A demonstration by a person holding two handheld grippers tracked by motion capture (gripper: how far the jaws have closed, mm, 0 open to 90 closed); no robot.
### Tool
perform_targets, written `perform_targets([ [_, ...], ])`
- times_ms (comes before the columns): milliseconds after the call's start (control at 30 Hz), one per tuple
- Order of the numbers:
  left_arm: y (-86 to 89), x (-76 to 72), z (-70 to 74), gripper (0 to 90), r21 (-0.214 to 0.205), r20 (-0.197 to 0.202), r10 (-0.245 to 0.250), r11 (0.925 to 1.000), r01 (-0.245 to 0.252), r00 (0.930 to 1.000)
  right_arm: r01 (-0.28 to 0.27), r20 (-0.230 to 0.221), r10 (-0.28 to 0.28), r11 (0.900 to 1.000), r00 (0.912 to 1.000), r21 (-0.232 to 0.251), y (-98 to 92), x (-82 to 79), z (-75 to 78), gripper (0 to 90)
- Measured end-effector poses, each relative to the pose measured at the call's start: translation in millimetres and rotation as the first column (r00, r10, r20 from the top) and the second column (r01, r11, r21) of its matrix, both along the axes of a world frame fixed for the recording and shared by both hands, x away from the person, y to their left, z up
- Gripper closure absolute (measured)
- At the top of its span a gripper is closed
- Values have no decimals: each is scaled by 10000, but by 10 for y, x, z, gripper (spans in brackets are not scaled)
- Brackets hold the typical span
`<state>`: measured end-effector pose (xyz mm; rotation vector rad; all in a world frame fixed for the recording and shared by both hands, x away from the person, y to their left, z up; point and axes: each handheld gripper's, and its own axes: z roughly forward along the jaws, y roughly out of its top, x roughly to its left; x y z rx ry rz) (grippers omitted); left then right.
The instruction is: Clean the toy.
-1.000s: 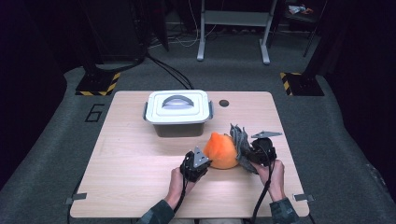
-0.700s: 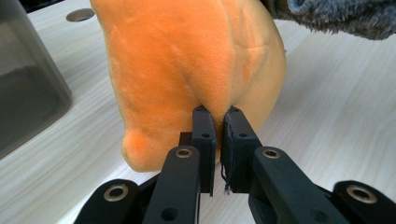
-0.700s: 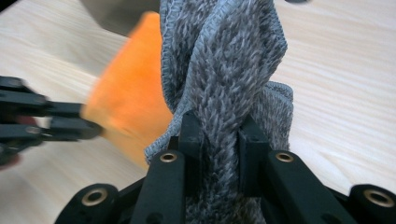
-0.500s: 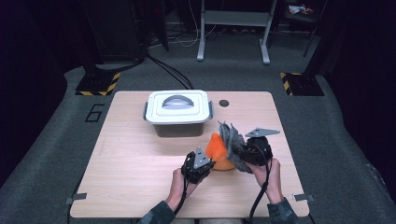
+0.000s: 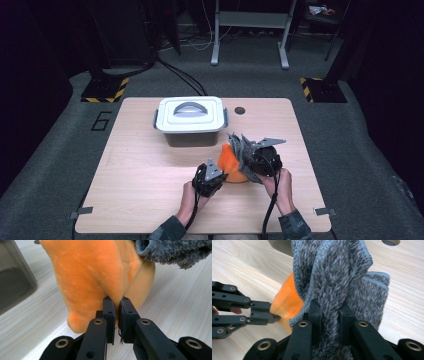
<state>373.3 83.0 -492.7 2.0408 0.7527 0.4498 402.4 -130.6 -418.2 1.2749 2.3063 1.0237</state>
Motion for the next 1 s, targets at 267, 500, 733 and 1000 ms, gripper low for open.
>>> perform_targets([
  [267, 15, 1, -18, 844, -49, -34, -20, 10000, 20, 10000, 309, -38, -309, 9994, 9995, -147, -102, 11, -35, 768],
  [500, 17, 1, -23, 843, -63, -146, -22, 10000, 21, 9999, 741, -152, -745, 9970, 9971, -240, -266, 57, -129, 768],
  [733, 24, 4, -25, 842, -43, -155, -15, 10000, 14, 9999, 1427, -846, -1460, 9888, 9857, -445, -467, 170, -361, 768],
  [1000, 28, 11, -9, 839, 35, -95, -66, 10000, 66, 9999, 1699, -1046, -1707, 9853, 9797, -169, -613, 153, -364, 767],
])
